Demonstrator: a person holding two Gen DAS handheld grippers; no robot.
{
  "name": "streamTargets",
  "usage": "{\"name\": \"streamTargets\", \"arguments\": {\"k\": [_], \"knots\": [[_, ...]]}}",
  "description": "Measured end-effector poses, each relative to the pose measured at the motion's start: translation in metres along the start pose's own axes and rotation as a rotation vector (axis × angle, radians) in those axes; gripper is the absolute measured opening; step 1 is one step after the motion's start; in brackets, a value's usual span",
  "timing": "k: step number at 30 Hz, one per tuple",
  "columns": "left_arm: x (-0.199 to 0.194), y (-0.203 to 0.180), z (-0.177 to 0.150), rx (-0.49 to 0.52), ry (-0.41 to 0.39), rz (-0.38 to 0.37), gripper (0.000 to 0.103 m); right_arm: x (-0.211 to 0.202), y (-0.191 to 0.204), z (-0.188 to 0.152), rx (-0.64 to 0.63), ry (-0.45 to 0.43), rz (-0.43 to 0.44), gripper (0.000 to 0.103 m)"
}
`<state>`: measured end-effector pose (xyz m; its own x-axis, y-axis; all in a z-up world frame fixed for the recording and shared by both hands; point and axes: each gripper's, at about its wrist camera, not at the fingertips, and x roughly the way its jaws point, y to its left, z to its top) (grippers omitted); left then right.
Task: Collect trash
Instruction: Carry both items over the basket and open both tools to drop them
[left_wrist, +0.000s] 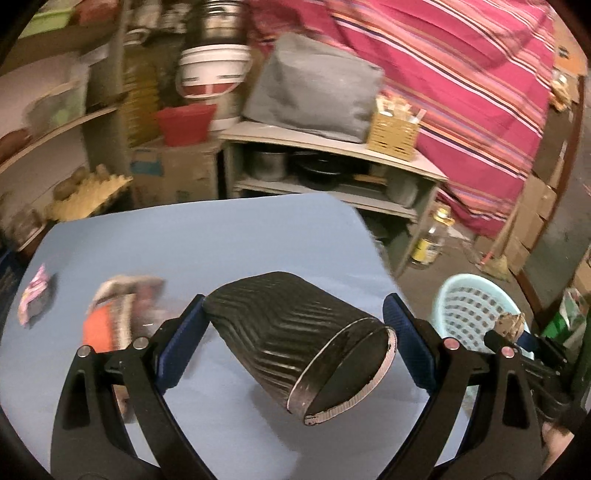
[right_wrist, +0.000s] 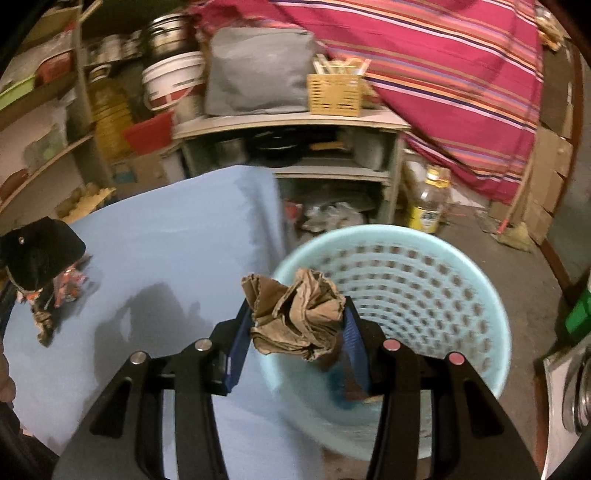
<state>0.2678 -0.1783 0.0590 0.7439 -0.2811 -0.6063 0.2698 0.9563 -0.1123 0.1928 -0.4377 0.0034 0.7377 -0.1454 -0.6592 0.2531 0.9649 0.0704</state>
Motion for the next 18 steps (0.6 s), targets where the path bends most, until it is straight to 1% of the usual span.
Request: {"name": "streamTargets", "arguments": {"k": [4,8,10,12,14,18], "knots": [[0.009,-0.044,0.000,0.043,0.004,-0.054,0.091,-0.002,-0.038,0.000,0.036,-0.006,-0.061,0.047],[0.017,-0.082,-0.002,0.085,0.006,-0.093,0.091,-0.005,-0.070,0.002,0.085,-0.017,-0.098,0.047],[0.021,-0.097,-0.003,0.096,0.010,-0.115,0.091,-0.006,-0.086,0.003,0.115,-0.031,-0.106,0.047],[0.025,-0.111,-0.006,0.109,0.014,-0.133,0.091,-0.006,-0.096,0.004,0.127,-0.049,-0.100,0.047],[0.030,-0.127,-0.009,0.122,0.018,-0.157,0.091,-0.007,-0.103,0.004,0.131,-0.064,-0.111,0.047],[0.034,-0.154,-0.014,0.149,0.009,-0.191,0.091,-0.002,-0.118,0.003,0.170,-0.068,-0.110,0.047]]}}
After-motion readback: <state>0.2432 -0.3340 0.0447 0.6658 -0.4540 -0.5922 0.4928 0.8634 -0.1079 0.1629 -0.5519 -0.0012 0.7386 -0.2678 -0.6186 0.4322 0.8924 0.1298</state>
